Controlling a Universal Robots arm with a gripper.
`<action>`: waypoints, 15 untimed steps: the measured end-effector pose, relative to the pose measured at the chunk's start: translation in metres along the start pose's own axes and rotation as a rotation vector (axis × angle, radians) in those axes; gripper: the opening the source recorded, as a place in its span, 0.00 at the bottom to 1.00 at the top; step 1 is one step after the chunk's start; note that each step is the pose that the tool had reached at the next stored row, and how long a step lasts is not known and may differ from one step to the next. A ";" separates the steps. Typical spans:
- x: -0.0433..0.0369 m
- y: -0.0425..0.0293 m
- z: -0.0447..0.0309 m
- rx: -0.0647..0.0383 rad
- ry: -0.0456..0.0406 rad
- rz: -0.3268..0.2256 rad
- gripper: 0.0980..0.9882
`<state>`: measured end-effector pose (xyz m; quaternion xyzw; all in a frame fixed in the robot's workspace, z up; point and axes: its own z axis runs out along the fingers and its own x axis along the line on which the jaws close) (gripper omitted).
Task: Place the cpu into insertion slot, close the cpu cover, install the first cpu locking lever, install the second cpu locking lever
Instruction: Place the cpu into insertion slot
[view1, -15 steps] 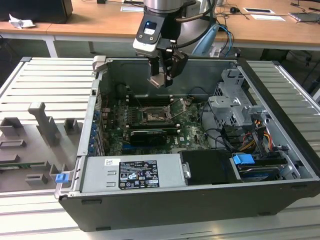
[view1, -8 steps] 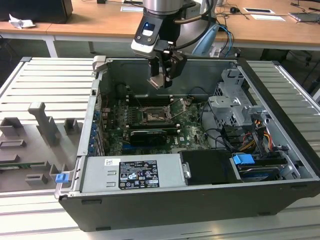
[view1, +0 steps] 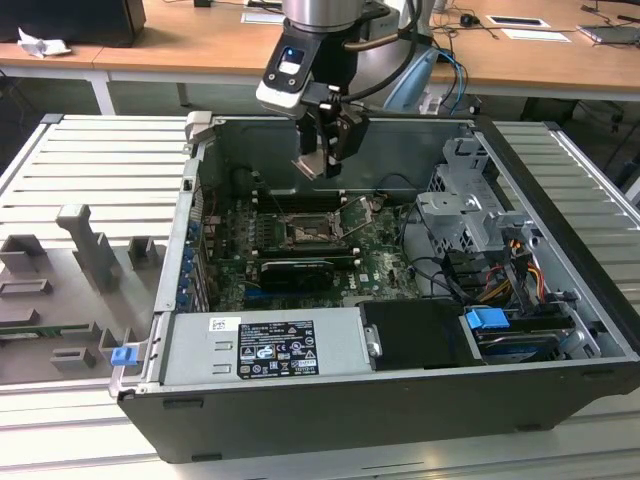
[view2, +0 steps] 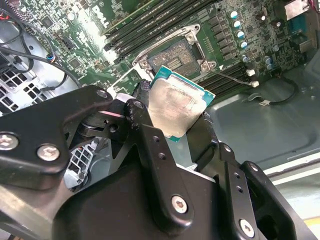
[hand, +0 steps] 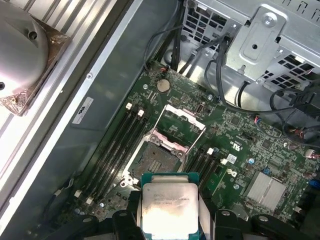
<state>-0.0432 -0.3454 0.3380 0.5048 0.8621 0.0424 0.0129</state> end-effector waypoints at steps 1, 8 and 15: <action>0.0001 -0.0002 0.0001 0.000 -0.0002 0.002 0.50; 0.0015 -0.0028 0.0014 -0.001 -0.0022 0.026 0.50; 0.0028 -0.0053 0.0028 -0.001 -0.0043 0.049 0.50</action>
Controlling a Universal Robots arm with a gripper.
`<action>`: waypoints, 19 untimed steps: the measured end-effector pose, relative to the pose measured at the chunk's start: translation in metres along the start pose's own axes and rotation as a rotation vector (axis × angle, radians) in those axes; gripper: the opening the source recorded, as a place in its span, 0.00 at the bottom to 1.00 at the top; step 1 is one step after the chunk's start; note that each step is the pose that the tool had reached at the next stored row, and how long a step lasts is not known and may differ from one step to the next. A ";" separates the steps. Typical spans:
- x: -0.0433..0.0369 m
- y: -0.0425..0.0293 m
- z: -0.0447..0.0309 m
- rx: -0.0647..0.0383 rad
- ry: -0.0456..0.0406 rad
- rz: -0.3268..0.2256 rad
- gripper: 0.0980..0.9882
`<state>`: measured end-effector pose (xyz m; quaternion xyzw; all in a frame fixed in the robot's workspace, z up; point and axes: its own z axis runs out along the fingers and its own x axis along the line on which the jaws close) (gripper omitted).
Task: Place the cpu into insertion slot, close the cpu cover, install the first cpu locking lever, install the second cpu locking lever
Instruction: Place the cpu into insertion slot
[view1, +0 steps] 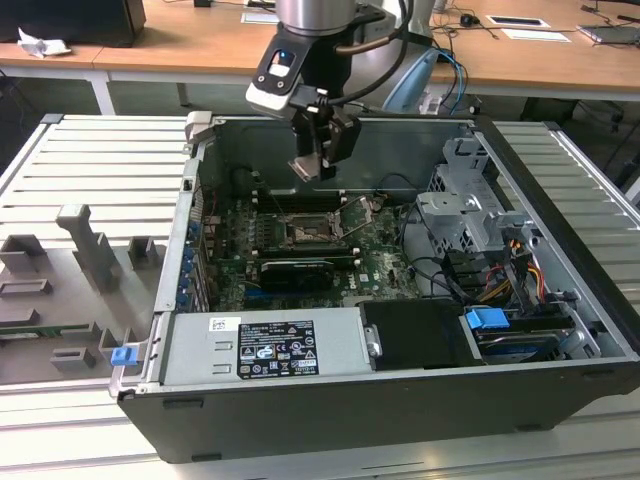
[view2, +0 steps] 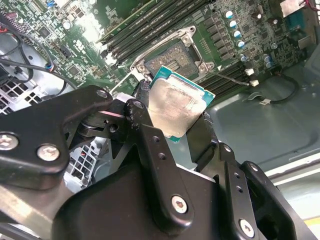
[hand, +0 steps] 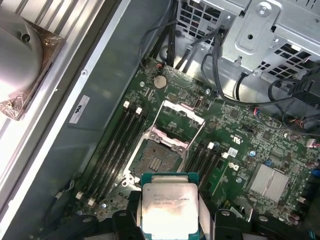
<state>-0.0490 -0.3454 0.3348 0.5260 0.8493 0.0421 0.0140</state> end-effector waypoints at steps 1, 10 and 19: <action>0.0002 -0.0005 0.0003 0.000 -0.0004 0.005 0.50; 0.0016 -0.0035 0.0020 -0.001 -0.0030 0.034 0.50; 0.0025 -0.0054 0.0046 -0.002 -0.0079 0.092 0.50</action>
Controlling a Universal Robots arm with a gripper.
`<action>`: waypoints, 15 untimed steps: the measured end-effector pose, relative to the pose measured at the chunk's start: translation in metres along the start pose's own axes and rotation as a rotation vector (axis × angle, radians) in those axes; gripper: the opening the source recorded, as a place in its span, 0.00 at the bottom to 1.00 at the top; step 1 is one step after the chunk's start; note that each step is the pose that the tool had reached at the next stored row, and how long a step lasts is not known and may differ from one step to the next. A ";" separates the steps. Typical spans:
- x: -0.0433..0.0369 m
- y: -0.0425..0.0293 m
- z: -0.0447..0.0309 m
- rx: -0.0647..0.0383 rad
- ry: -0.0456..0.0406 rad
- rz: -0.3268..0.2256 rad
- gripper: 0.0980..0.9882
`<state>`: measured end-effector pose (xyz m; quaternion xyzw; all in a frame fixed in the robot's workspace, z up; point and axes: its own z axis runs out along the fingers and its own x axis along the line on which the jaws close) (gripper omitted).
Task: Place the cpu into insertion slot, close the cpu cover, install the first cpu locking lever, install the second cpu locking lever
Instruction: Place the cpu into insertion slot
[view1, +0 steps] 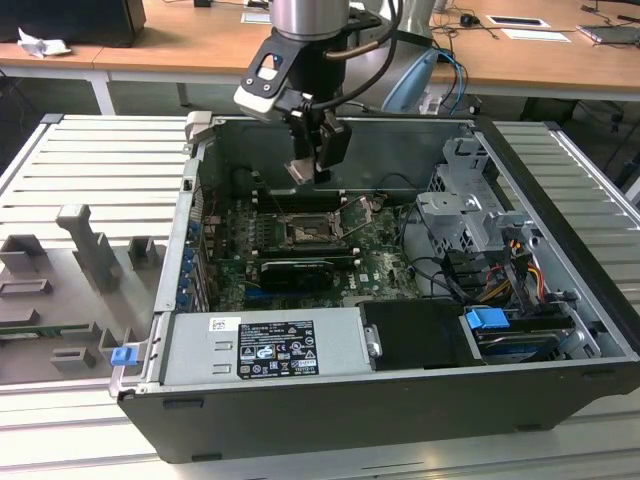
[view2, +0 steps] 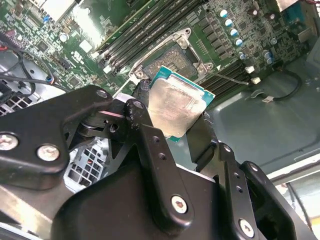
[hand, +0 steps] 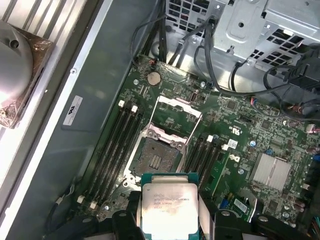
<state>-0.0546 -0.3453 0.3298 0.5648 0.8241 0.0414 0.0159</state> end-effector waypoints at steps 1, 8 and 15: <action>0.0000 0.0000 0.0004 0.000 -0.0011 0.012 0.50; -0.0001 -0.0004 0.0041 -0.002 -0.0124 0.133 0.50; -0.0002 -0.0009 0.0104 -0.002 -0.0141 0.137 0.50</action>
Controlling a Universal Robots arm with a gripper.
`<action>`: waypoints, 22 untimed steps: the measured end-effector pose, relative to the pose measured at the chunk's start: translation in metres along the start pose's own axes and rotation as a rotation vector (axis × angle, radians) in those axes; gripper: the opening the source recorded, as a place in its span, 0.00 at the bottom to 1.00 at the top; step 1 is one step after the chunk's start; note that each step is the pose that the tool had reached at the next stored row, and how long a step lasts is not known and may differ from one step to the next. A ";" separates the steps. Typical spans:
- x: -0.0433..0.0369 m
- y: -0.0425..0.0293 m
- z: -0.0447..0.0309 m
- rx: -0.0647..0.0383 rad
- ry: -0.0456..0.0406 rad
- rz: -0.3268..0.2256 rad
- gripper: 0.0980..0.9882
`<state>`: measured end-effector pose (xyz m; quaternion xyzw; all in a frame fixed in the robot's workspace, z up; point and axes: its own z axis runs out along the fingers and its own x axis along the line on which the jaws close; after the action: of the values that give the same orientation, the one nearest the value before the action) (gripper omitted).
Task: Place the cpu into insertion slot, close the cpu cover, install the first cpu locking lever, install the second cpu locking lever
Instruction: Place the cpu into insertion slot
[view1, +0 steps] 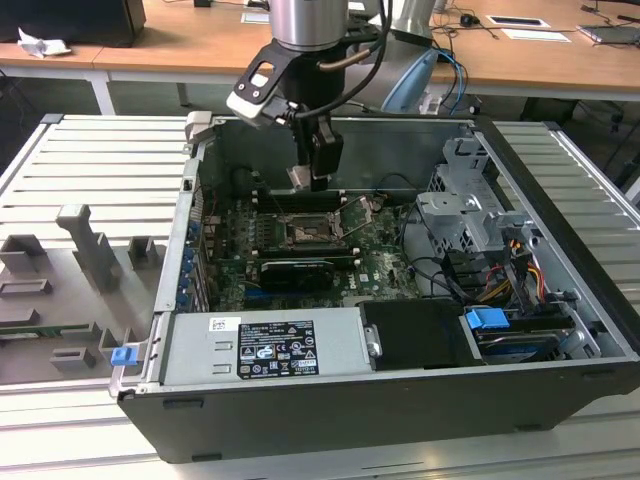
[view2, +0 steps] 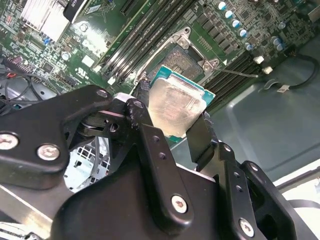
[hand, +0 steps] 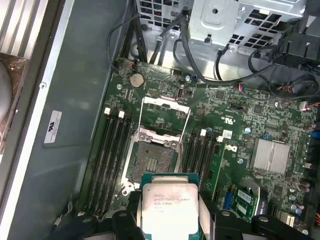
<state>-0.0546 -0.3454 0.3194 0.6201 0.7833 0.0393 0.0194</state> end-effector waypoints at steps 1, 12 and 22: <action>0.0000 -0.0001 0.0011 0.000 -0.0003 0.000 0.50; -0.0002 -0.0009 0.0108 -0.002 -0.0112 0.119 0.50; -0.0003 -0.0010 0.0162 -0.004 -0.0223 0.231 0.50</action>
<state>-0.0542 -0.3453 0.3031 0.7066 0.7062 0.0359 0.0246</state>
